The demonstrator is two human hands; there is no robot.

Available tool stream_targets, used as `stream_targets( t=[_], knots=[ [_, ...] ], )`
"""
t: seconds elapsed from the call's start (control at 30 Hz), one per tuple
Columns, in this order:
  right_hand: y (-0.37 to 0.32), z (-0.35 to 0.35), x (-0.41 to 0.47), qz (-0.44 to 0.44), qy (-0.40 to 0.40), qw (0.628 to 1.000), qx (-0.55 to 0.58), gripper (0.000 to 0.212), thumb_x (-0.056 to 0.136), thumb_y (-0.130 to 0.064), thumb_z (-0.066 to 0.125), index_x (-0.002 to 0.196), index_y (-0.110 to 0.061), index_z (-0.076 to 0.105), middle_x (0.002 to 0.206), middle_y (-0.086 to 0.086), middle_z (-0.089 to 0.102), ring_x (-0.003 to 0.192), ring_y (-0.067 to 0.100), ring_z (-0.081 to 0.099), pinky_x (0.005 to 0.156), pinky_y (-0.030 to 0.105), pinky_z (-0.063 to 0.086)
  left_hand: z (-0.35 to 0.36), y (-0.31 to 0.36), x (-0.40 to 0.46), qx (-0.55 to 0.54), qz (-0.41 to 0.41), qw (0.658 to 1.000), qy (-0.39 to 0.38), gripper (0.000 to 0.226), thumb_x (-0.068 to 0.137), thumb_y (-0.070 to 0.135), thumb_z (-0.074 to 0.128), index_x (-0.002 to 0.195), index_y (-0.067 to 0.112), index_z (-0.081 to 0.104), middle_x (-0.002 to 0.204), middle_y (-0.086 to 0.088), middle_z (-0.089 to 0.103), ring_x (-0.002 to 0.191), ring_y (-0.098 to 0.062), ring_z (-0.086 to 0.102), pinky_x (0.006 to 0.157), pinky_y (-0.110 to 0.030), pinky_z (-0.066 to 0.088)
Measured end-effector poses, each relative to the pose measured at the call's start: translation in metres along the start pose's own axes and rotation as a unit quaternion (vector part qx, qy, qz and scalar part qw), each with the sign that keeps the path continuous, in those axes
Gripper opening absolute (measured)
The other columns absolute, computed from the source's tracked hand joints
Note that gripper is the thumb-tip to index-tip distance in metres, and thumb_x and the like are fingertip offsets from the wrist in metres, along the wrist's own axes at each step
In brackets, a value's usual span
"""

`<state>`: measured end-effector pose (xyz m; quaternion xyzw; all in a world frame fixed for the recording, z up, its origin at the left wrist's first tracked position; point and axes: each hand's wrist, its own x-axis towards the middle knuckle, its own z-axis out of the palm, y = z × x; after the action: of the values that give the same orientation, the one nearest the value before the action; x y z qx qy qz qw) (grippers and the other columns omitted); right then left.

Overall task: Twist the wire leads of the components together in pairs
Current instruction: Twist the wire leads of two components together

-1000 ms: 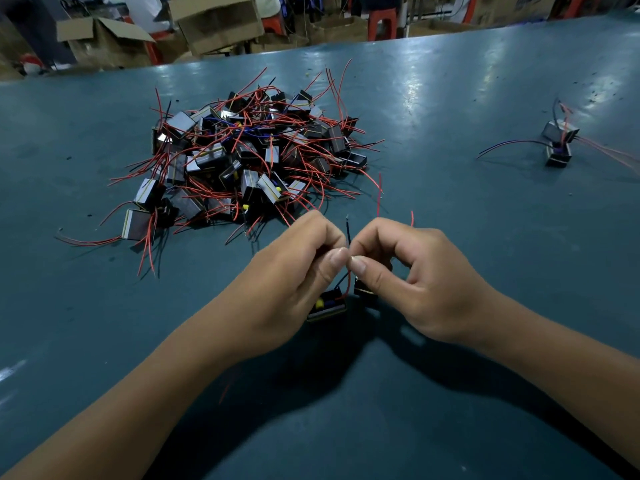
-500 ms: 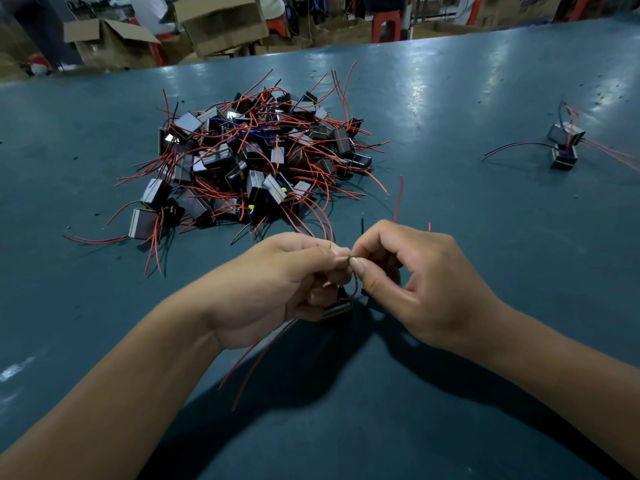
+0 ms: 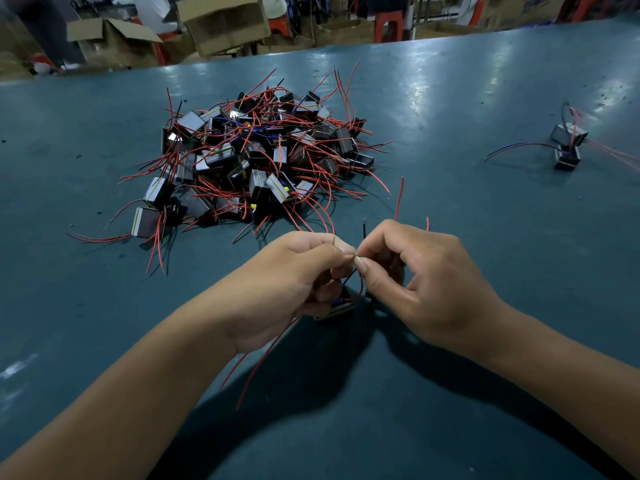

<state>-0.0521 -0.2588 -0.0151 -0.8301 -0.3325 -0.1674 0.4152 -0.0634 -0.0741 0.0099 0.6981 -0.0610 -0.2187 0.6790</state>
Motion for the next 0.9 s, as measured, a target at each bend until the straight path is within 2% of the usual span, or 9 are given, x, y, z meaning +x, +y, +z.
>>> stream_targets(
  t=[0.1,0.2,0.27,0.33,0.4,0.5,0.7,0.83,0.9],
  knots=[
    [-0.001,0.001,0.0,0.02,0.025,0.999,0.013,0.009,0.091,-0.018,0.061,0.084,-0.012,0.062,0.066,-0.013,0.056,0.061,0.011,0.054,0.058,0.024,0.044,0.001,-0.001,0.002,-0.008,0.018,1.0,0.021,0.015,0.099,0.019,0.054,0.088,0.01,0.054,0.072,-0.002,0.042,0.056,-0.009,0.035,0.047,-0.017,0.03],
    [0.0,0.0,0.001,0.049,0.049,0.997,0.043,0.01,0.09,-0.014,0.064,0.08,-0.015,0.062,0.062,-0.017,0.056,0.06,0.007,0.056,0.057,0.014,0.04,-0.001,-0.003,0.003,0.042,0.047,0.997,0.046,0.011,0.097,0.019,0.058,0.089,0.012,0.059,0.073,-0.011,0.047,0.056,-0.012,0.037,0.051,-0.023,0.03],
    [0.001,-0.001,0.002,0.057,0.047,0.996,0.047,0.01,0.09,-0.015,0.066,0.081,-0.015,0.063,0.063,-0.016,0.059,0.061,0.007,0.059,0.056,0.013,0.04,0.0,-0.006,0.003,0.091,0.071,0.993,0.038,0.002,0.096,0.011,0.062,0.097,0.01,0.063,0.077,-0.008,0.056,0.059,-0.014,0.042,0.052,-0.026,0.033],
    [0.002,-0.002,0.003,0.058,0.044,0.996,0.046,0.009,0.09,-0.017,0.066,0.082,-0.017,0.063,0.065,-0.016,0.062,0.063,0.007,0.061,0.057,0.014,0.041,0.003,-0.01,0.003,0.124,0.094,0.987,0.034,0.007,0.094,0.011,0.067,0.1,0.01,0.064,0.079,0.004,0.063,0.063,-0.02,0.042,0.053,-0.029,0.034],
    [0.003,-0.003,0.004,0.06,0.041,0.996,0.051,0.009,0.091,-0.015,0.067,0.083,-0.018,0.064,0.067,-0.017,0.063,0.064,0.006,0.062,0.058,0.014,0.043,0.004,-0.011,0.004,0.123,0.104,0.986,0.045,0.008,0.093,0.013,0.067,0.097,0.007,0.064,0.08,0.0,0.066,0.063,-0.021,0.04,0.052,-0.029,0.032],
    [0.005,-0.004,0.004,0.065,0.033,0.995,0.063,0.012,0.092,-0.012,0.068,0.082,-0.019,0.064,0.068,-0.021,0.063,0.065,0.004,0.063,0.06,0.013,0.043,0.001,-0.012,0.007,0.122,0.113,0.985,0.05,0.008,0.095,0.013,0.064,0.093,0.005,0.063,0.077,-0.003,0.067,0.058,-0.017,0.044,0.05,-0.026,0.035],
    [0.008,-0.006,0.004,0.071,0.03,0.995,0.058,0.011,0.09,-0.017,0.068,0.08,-0.016,0.064,0.065,-0.013,0.062,0.062,0.006,0.06,0.059,0.013,0.043,-0.013,-0.009,0.005,0.162,0.122,0.979,0.023,0.009,0.094,0.015,0.065,0.09,0.007,0.062,0.078,-0.003,0.068,0.061,-0.011,0.053,0.057,-0.023,0.045],
    [0.007,-0.011,0.005,0.076,-0.02,0.992,0.098,0.019,0.091,-0.031,0.064,0.078,-0.018,0.064,0.065,-0.002,0.065,0.056,0.012,0.061,0.055,0.023,0.047,-0.025,-0.007,0.001,0.171,0.098,0.98,-0.033,0.022,0.093,0.026,0.068,0.09,0.004,0.068,0.069,0.002,0.062,0.064,-0.011,0.054,0.059,-0.019,0.045],
    [0.009,-0.014,0.007,0.104,-0.015,0.983,0.15,0.025,0.094,-0.035,0.058,0.078,-0.016,0.064,0.065,0.002,0.066,0.055,0.014,0.062,0.053,0.026,0.048,-0.032,-0.005,-0.001,0.164,0.093,0.981,-0.04,0.029,0.093,0.032,0.062,0.091,0.005,0.073,0.066,0.005,0.061,0.063,-0.01,0.054,0.059,-0.018,0.045]
  ],
)
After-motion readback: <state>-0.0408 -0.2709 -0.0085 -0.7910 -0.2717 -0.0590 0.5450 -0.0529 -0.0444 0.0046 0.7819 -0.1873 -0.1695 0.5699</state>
